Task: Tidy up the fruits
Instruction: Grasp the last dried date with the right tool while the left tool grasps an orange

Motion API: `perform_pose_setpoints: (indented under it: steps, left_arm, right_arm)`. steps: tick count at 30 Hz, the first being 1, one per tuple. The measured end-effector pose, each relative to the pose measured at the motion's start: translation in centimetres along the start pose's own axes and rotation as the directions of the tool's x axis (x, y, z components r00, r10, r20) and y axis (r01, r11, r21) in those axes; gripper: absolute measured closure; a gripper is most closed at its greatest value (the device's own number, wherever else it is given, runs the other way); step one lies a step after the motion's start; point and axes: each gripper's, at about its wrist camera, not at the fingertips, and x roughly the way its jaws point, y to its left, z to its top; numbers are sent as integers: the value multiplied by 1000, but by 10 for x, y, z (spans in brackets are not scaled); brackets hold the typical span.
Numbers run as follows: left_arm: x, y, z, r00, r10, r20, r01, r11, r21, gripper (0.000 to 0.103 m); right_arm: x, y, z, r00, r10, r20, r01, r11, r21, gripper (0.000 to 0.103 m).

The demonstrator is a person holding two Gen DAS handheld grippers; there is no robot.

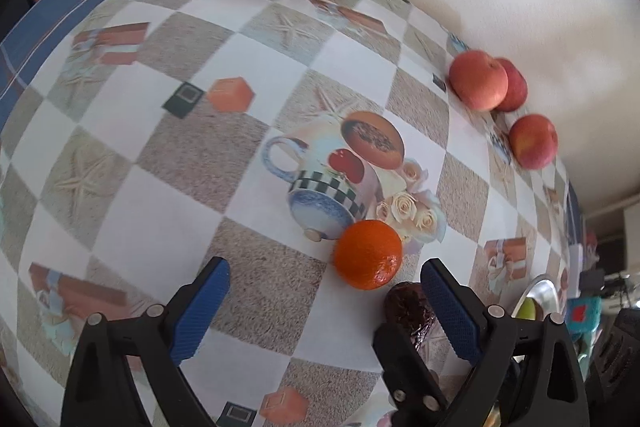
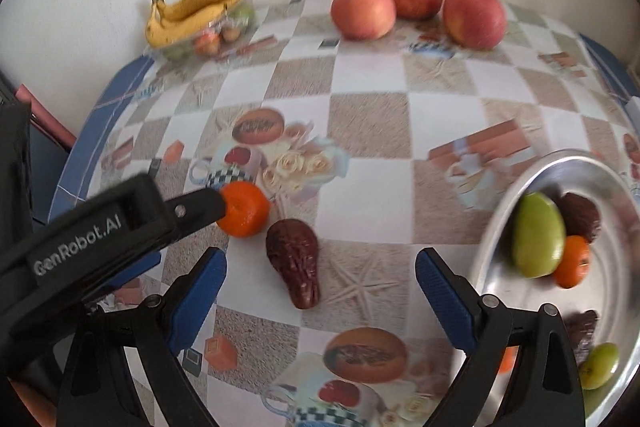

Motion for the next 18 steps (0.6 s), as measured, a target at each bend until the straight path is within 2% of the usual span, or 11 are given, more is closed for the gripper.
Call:
perform_pose_setpoints:
  steps: [2, 4, 6, 10, 13, 16, 18]
  left_arm:
    - [4, -4, 2, 1000, 6, -1, -6, 1000, 19, 8]
    - [7, -6, 3, 1000, 0, -9, 0, 1000, 26, 12]
    - [9, -8, 5, 1000, -4, -9, 4, 1000, 28, 12]
    - [12, -10, 8, 1000, -11, -2, 11, 1000, 21, 13]
    - [12, -9, 9, 1000, -17, 2, 17, 1000, 14, 13]
    - [10, -7, 9, 1000, -20, 6, 20, 1000, 5, 13]
    - [10, -6, 9, 1000, -23, 6, 23, 1000, 0, 16]
  right_arm:
    - [8, 3, -1, 1000, -5, -13, 5, 1000, -2, 7]
    - [14, 4, -2, 1000, -6, -22, 6, 1000, 0, 12]
    - [17, 4, -2, 1000, -9, -21, 9, 1000, 3, 26]
    - [19, 3, 0, 1000, -16, -10, 16, 1000, 7, 31]
    - [21, 2, 0, 1000, -4, -10, 4, 1000, 16, 45]
    - [22, 3, 0, 1000, 0, -9, 0, 1000, 13, 47]
    - [22, 4, 0, 1000, 18, -6, -18, 1000, 12, 58]
